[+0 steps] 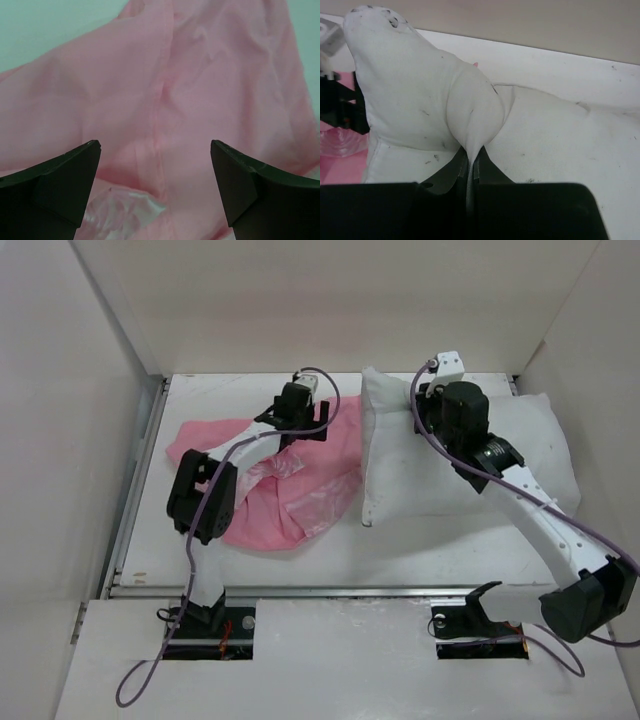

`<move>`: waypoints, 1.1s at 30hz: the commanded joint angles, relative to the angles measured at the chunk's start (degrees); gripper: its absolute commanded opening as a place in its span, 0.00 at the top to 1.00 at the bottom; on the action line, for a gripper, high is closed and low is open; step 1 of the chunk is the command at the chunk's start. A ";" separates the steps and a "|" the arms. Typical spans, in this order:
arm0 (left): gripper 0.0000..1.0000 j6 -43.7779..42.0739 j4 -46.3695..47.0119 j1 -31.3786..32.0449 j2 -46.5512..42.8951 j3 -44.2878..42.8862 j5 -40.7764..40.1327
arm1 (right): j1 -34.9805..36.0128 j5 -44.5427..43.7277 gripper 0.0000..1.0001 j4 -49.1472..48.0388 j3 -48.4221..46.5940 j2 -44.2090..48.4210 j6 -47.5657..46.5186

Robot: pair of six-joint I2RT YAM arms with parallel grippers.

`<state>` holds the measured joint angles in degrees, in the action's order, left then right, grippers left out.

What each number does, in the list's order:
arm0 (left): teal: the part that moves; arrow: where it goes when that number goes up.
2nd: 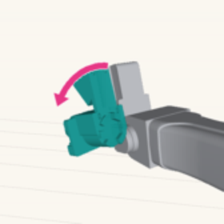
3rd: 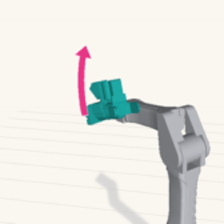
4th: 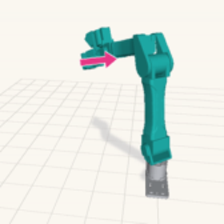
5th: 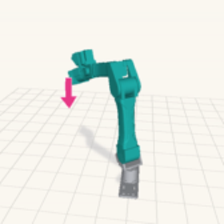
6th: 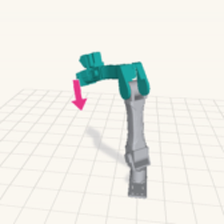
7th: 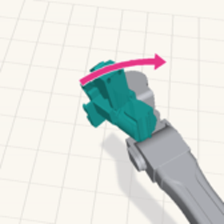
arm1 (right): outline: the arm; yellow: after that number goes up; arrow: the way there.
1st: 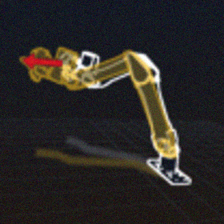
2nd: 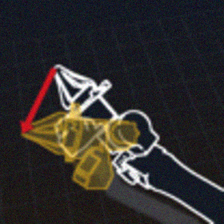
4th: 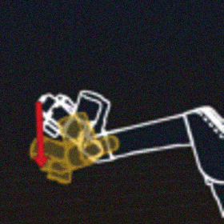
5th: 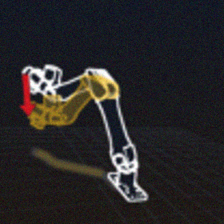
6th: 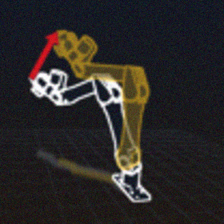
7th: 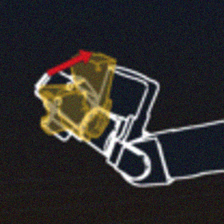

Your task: Put the pillow into the pillowcase

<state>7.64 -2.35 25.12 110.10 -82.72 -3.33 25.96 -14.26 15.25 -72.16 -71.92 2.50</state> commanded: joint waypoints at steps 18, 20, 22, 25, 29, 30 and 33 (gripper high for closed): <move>0.29 0.89 -7.85 0.54 20.94 -21.87 -11.44 | -0.20 1.08 1.00 -5.23 0.79 -0.85 1.98; 0.36 0.89 -7.85 0.54 20.94 -22.48 -11.43 | -0.20 1.08 1.00 -5.23 0.79 -0.85 1.98; 0.45 0.89 -7.85 0.54 21.47 -22.49 -13.18 | -0.20 1.08 1.00 -5.23 1.32 -0.85 2.50; 0.79 0.36 -8.37 0.54 22.00 -23.01 -15.29 | -0.20 0.46 1.00 -5.23 1.32 -0.85 2.51; 1.00 -0.26 -10.21 0.54 20.16 -23.54 -16.71 | -0.20 1.16 1.00 -5.23 1.32 -1.38 2.51; 1.00 -0.87 -10.22 -0.07 19.37 -23.54 -15.49 | -0.20 1.69 1.00 -5.23 1.32 -1.38 2.51; 1.00 -2.27 -10.75 -0.08 15.50 -23.54 -12.67 | -0.20 5.62 1.00 -5.23 0.80 -2.52 1.55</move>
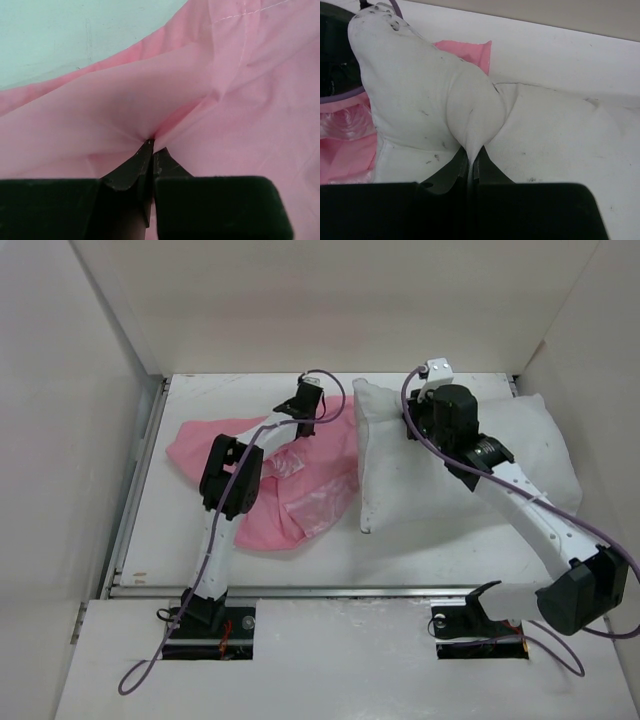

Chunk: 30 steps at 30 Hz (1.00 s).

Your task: Put the pillow into the pillowcase

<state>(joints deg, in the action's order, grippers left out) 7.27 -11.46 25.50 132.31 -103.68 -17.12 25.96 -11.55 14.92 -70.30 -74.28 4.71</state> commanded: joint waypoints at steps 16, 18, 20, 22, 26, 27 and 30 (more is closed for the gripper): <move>0.86 -3.31 -7.78 -0.45 -22.45 -0.30 11.93 | -0.20 27.28 1.00 -6.21 0.61 -8.24 -10.77; 0.84 -2.79 -8.49 -0.45 -21.75 -0.30 11.94 | -0.20 25.97 1.00 -6.22 0.08 -9.03 -10.77; 0.84 -1.74 -9.89 -0.45 -20.95 -0.30 9.67 | -0.20 24.92 1.00 -6.22 0.08 -9.04 -10.77; 0.84 -0.33 -10.94 -0.45 -20.16 -1.34 8.52 | -0.20 22.55 1.00 -6.22 0.69 -9.04 -10.77; 0.63 0.20 -13.15 0.51 -20.85 1.80 12.54 | -0.20 13.42 1.00 -6.74 1.75 -7.55 -6.40; 0.60 0.20 -11.67 1.13 -21.91 3.81 14.38 | -0.20 11.57 1.00 -7.27 2.53 -6.94 -5.51; 0.56 2.47 -9.55 4.54 -26.03 12.60 15.89 | -1.25 7.07 1.00 -8.67 4.91 -3.60 -2.53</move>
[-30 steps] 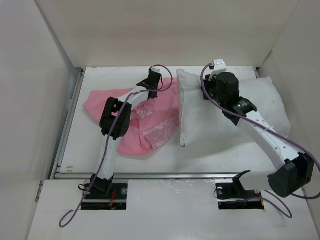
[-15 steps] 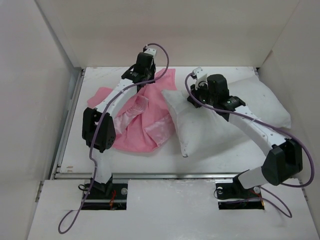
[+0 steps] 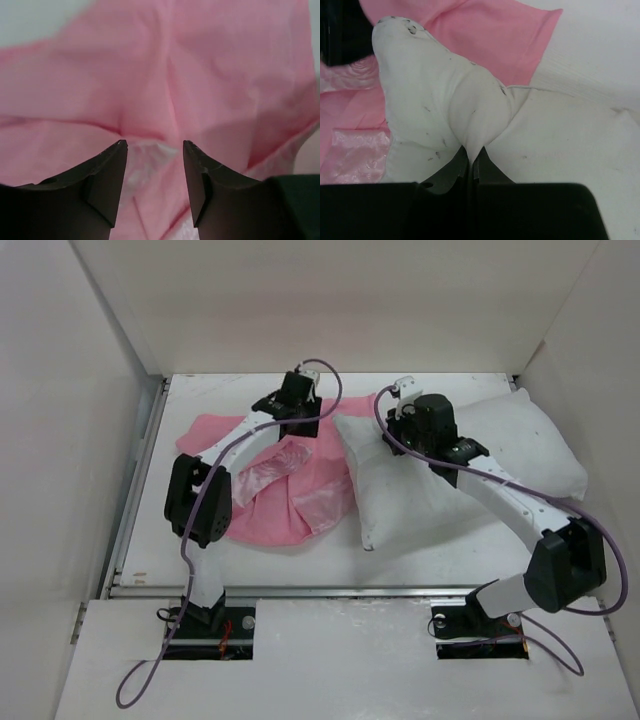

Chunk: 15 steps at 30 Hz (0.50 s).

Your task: Put the pillow into the pillowcase

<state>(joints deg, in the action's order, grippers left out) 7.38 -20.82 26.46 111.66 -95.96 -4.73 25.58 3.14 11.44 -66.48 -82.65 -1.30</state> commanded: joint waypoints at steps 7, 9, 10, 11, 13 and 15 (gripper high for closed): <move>0.52 9.23 2.87 8.00 -8.21 19.40 2.18 | -1.94 -8.32 1.00 -5.90 2.41 7.86 4.90; 0.54 10.28 3.59 8.00 -6.90 20.11 2.18 | -1.94 -7.80 1.00 -5.90 2.41 7.86 4.90; 0.54 10.29 3.59 8.00 -6.19 20.11 1.57 | -1.94 -7.79 1.00 -5.90 2.41 7.86 4.90; 0.54 10.99 3.59 8.00 -5.49 19.33 -1.48 | -1.94 -7.10 1.00 -5.90 1.80 7.34 4.90; 0.55 11.52 2.37 8.00 -3.74 16.53 -5.09 | -1.94 -6.39 1.00 -5.38 1.79 7.33 4.90; 0.55 12.83 -0.88 8.00 -1.18 14.41 -10.90 | -1.94 -6.39 1.00 -5.38 1.79 7.33 4.90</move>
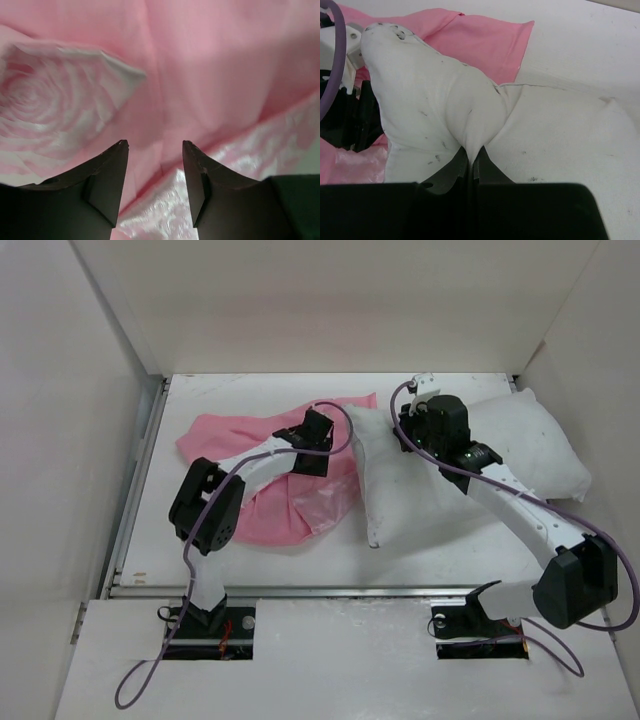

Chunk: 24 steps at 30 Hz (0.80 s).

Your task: Put the pillow into the pillowcase

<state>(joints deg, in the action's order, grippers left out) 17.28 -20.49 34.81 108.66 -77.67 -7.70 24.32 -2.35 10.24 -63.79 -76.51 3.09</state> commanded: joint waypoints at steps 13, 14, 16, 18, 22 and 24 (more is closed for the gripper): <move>0.53 1.00 0.80 0.17 6.38 -4.51 -6.18 | -0.67 -2.66 1.00 -3.56 -0.90 0.58 0.51; 0.56 1.00 0.80 0.17 6.39 -4.51 -6.18 | -0.67 -2.66 1.00 -3.56 -0.90 0.57 0.51; 0.67 1.00 0.80 0.17 6.91 -4.51 -7.14 | -0.67 -3.19 1.00 -3.56 -1.42 0.05 0.51; 0.91 1.53 -0.42 0.17 6.91 -5.83 -8.55 | -0.67 -3.19 1.00 -3.04 -1.43 0.05 0.51; 1.00 2.05 -1.83 0.17 6.22 -6.35 -12.15 | -0.67 -3.71 1.00 -3.03 -1.43 0.05 0.51; 1.00 2.06 -3.24 0.17 5.42 -6.88 -13.99 | -0.67 -3.71 1.00 -3.03 -1.43 0.05 0.51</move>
<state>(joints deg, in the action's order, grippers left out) 18.74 -21.10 34.79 116.05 -81.91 -17.41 24.34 -3.20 10.24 -63.79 -76.84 3.46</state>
